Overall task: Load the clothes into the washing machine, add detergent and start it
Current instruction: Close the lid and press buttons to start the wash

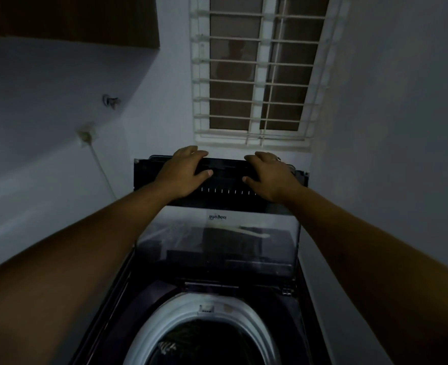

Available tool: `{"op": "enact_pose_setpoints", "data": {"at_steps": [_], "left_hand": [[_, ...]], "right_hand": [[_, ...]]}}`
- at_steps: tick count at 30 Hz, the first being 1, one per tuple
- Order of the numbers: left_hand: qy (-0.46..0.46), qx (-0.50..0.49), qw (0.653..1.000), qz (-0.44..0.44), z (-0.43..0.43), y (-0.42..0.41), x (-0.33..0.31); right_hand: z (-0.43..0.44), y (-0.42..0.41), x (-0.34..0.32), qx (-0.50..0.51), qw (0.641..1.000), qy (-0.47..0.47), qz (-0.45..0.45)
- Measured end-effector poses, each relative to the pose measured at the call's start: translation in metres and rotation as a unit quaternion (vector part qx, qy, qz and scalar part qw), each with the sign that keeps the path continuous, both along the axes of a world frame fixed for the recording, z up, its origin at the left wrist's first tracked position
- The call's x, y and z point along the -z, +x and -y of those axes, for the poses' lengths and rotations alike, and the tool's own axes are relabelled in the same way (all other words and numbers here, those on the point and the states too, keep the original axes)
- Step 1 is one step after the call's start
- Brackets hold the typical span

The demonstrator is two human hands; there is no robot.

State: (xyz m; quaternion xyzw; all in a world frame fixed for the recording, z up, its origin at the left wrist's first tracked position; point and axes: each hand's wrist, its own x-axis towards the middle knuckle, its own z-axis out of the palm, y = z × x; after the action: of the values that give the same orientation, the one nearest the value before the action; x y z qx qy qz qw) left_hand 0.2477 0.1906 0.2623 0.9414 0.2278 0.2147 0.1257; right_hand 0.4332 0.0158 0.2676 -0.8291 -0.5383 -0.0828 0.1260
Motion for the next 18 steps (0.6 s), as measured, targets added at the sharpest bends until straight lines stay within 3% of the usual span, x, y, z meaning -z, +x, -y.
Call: {"op": "enact_pose_setpoints", "data": {"at_steps": [6, 18], "left_hand": [[0.065, -0.034, 0.990, -0.117, -0.035, 0.018, 0.017], [0.118, -0.002, 0.991, -0.059, -0.005, -0.033, 0.007]], "right_hand": [[-0.014, 0.018, 0.016, 0.030, 0.999, -0.031, 0.022], [0.027, -0.033, 0.001, 0.041, 0.999, 0.023, 0.022]]}}
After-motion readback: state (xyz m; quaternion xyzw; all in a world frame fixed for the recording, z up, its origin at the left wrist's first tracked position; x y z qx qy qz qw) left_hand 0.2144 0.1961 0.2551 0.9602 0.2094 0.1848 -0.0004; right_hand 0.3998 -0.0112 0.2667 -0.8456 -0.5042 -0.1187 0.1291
